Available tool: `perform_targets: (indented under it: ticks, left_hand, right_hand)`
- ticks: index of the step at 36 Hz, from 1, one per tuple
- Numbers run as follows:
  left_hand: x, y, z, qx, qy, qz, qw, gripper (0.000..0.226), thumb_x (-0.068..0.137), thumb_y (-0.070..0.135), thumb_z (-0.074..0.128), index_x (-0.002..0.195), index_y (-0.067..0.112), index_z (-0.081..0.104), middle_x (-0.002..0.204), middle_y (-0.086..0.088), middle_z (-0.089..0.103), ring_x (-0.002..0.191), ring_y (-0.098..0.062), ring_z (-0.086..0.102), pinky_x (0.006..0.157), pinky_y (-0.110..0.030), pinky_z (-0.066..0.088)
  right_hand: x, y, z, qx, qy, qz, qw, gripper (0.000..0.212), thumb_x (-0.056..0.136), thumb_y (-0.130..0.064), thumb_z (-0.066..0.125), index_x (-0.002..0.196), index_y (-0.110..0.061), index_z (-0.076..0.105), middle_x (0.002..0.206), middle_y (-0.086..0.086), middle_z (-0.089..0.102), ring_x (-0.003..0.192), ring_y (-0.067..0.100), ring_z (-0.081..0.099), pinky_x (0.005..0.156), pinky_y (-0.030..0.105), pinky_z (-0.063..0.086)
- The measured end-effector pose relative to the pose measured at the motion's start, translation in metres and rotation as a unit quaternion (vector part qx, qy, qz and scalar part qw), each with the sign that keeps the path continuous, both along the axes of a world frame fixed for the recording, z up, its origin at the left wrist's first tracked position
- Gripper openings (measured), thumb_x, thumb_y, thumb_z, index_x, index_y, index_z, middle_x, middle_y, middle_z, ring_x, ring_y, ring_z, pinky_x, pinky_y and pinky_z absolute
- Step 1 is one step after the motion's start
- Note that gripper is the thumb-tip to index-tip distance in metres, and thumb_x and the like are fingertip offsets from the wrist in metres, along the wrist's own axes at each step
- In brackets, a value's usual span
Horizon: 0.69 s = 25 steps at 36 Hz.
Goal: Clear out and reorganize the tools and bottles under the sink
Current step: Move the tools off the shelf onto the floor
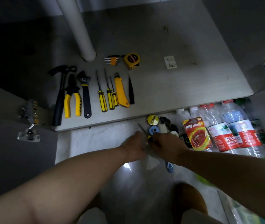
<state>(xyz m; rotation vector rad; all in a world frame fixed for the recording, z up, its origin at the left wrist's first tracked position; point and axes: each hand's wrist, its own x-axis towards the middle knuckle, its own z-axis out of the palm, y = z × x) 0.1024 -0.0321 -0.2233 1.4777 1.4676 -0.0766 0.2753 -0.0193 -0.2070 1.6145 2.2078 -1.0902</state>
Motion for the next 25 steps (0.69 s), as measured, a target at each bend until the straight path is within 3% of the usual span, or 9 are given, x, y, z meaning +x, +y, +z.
perform_targets:
  ticks: [3, 6, 11, 14, 16, 19, 22, 25]
  left_hand:
    - [-0.025, 0.006, 0.022, 0.087, 0.029, -0.050, 0.995, 0.027, 0.095, 0.023, 0.056, 0.121, 0.016, 0.059, 0.120, -0.004, 0.065, 0.109, -0.023, 0.063, 0.091, -0.038, 0.052]
    - [-0.051, 0.014, 0.047, 0.160, 0.021, -0.064, 0.985, 0.019, 0.094, 0.027, 0.054, 0.110, 0.035, 0.061, 0.111, 0.010, 0.066, 0.099, -0.012, 0.062, 0.083, -0.030, 0.052]
    - [-0.091, 0.028, 0.064, 0.307, 0.061, 0.039, 0.949, 0.014, 0.098, 0.024, 0.053, 0.110, 0.026, 0.061, 0.110, 0.004, 0.058, 0.100, -0.019, 0.059, 0.086, -0.038, 0.052]
    - [-0.117, 0.039, 0.068, 0.373, 0.173, 0.134, 0.902, 0.027, 0.090, 0.017, 0.060, 0.117, 0.020, 0.062, 0.117, -0.006, 0.053, 0.111, -0.028, 0.053, 0.095, -0.042, 0.047]
    - [-0.134, 0.049, 0.070, 0.352, 0.255, 0.208, 0.876, 0.045, 0.084, 0.016, 0.063, 0.128, 0.018, 0.057, 0.127, -0.013, 0.050, 0.120, -0.034, 0.047, 0.098, -0.045, 0.043]
    - [-0.154, 0.062, 0.070, 0.266, 0.264, 0.314, 0.872, 0.063, 0.086, 0.015, 0.062, 0.146, 0.014, 0.043, 0.139, -0.020, 0.042, 0.130, -0.040, 0.040, 0.107, -0.046, 0.038]
    - [-0.166, 0.071, 0.065, 0.183, 0.229, 0.391, 0.873, 0.063, 0.090, 0.019, 0.060, 0.148, 0.011, 0.035, 0.143, -0.024, 0.040, 0.135, -0.043, 0.038, 0.109, -0.047, 0.036]
    - [-0.172, 0.073, 0.059, 0.161, 0.259, 0.392, 0.868, 0.058, 0.092, 0.016, 0.058, 0.144, 0.002, 0.036, 0.144, -0.026, 0.041, 0.135, -0.044, 0.038, 0.108, -0.045, 0.035]
  right_hand:
    - [-0.012, 0.007, 0.009, 0.041, 0.046, 0.018, 0.998, 0.013, 0.096, -0.034, 0.047, 0.084, -0.027, 0.047, 0.071, -0.005, 0.058, 0.071, 0.023, 0.065, 0.060, 0.034, 0.052]
    - [-0.028, 0.013, 0.020, 0.087, 0.100, -0.017, 0.991, 0.012, 0.094, -0.028, 0.051, 0.085, -0.020, 0.051, 0.066, -0.003, 0.056, 0.067, 0.025, 0.062, 0.059, 0.038, 0.050]
    - [-0.054, 0.023, 0.032, 0.152, 0.186, -0.072, 0.968, 0.011, 0.092, -0.018, 0.057, 0.082, -0.018, 0.053, 0.056, -0.008, 0.049, 0.056, 0.020, 0.055, 0.058, 0.039, 0.049]
    - [-0.070, 0.030, 0.038, 0.163, 0.219, -0.083, 0.958, 0.012, 0.091, -0.017, 0.056, 0.082, -0.022, 0.052, 0.056, -0.009, 0.050, 0.054, 0.014, 0.053, 0.055, 0.036, 0.047]
    - [-0.081, 0.035, 0.041, 0.163, 0.239, -0.088, 0.953, 0.014, 0.091, -0.016, 0.056, 0.081, -0.025, 0.052, 0.057, -0.009, 0.051, 0.054, 0.009, 0.053, 0.053, 0.033, 0.046]
    - [-0.100, 0.042, 0.043, 0.162, 0.270, -0.099, 0.944, 0.016, 0.091, -0.015, 0.055, 0.080, -0.027, 0.052, 0.057, -0.010, 0.052, 0.052, 0.009, 0.052, 0.052, 0.032, 0.045]
    - [-0.117, 0.047, 0.042, 0.161, 0.284, -0.107, 0.939, 0.015, 0.091, -0.017, 0.056, 0.080, -0.026, 0.051, 0.056, -0.009, 0.051, 0.052, 0.012, 0.051, 0.054, 0.035, 0.046]
    - [-0.129, 0.050, 0.043, 0.154, 0.292, -0.110, 0.938, 0.015, 0.091, -0.019, 0.057, 0.079, -0.024, 0.052, 0.058, -0.006, 0.054, 0.051, 0.010, 0.049, 0.052, 0.030, 0.044]
